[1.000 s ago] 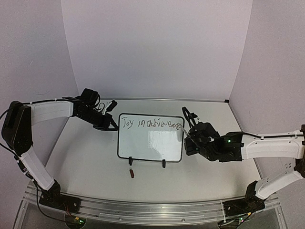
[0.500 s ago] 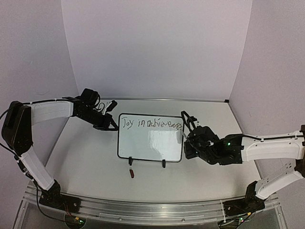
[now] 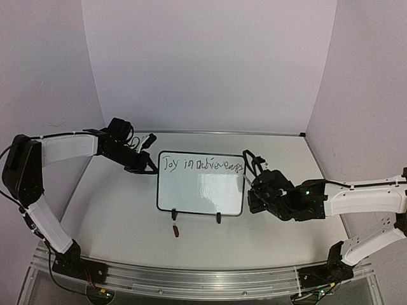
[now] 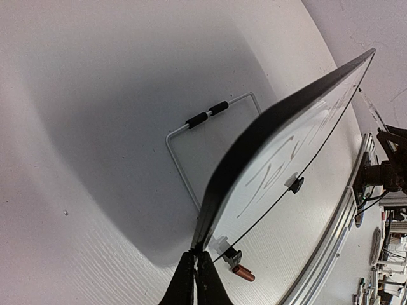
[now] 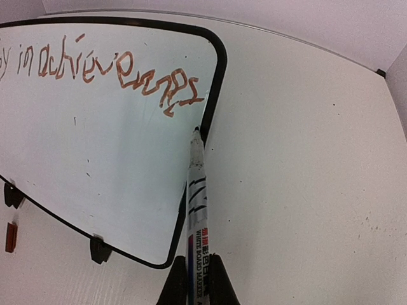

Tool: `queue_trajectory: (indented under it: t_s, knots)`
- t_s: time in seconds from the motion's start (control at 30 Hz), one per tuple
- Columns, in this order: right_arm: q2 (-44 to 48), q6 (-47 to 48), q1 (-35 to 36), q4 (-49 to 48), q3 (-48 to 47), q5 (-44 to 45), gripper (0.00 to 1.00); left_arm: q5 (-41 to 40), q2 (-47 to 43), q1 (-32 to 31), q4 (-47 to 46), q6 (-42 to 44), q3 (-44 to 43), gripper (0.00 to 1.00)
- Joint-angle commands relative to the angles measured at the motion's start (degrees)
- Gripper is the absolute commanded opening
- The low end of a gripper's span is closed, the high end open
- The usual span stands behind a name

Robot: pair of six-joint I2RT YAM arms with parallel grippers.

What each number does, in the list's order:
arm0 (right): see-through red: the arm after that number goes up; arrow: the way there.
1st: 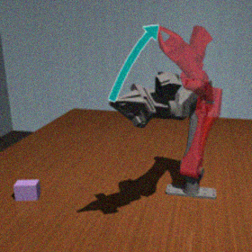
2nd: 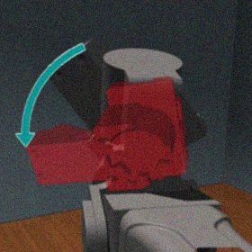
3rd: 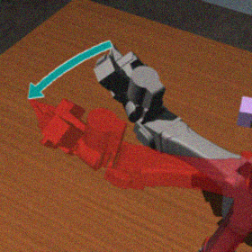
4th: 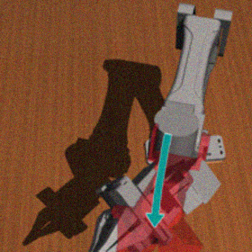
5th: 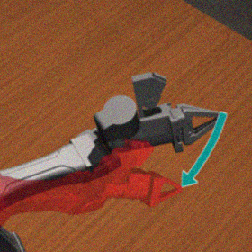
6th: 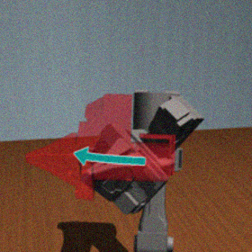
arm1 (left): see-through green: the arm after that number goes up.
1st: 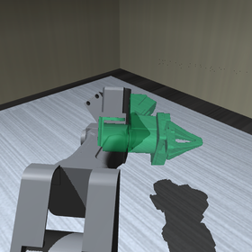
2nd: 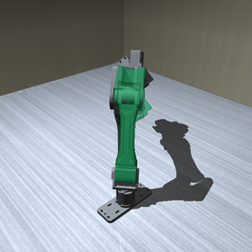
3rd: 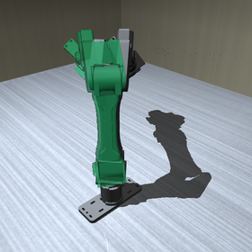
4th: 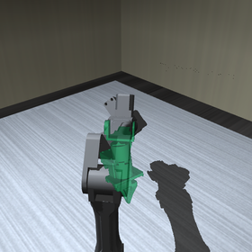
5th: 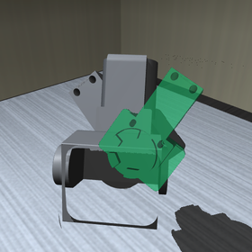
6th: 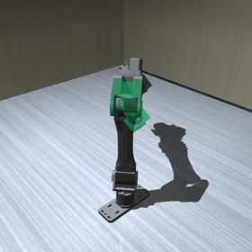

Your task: Write a sentence on the whiteboard

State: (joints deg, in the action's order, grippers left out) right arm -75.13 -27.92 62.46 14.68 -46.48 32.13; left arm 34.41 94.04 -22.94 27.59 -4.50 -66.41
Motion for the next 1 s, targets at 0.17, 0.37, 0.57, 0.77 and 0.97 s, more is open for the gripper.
queue_trajectory:
  t_s: [0.17,0.37,0.57,0.77,0.97]
  knots:
    - [0.3,2.4,0.7,-1.1,-2.0,2.6,0.0,-0.8,-0.6,-0.1,-0.1,-0.2,-2.6,0.03]
    - [-1.4,4.3,0.6,-1.4,-3.7,3.3,0.0,-0.9,-0.7,-0.1,0.0,-0.1,-2.6,0.03]
    - [-3.0,5.2,0.6,-1.8,-4.8,3.4,0.0,-1.0,-1.0,-0.1,0.1,-0.1,-2.5,0.03]
    - [-3.5,4.6,0.6,-1.8,-4.6,3.8,0.0,-0.9,-1.1,-0.1,0.1,-0.1,-2.5,0.03]
    - [-3.6,3.9,0.6,-1.8,-4.1,3.9,0.0,-1.0,-1.1,-0.1,0.1,0.0,-2.4,0.03]
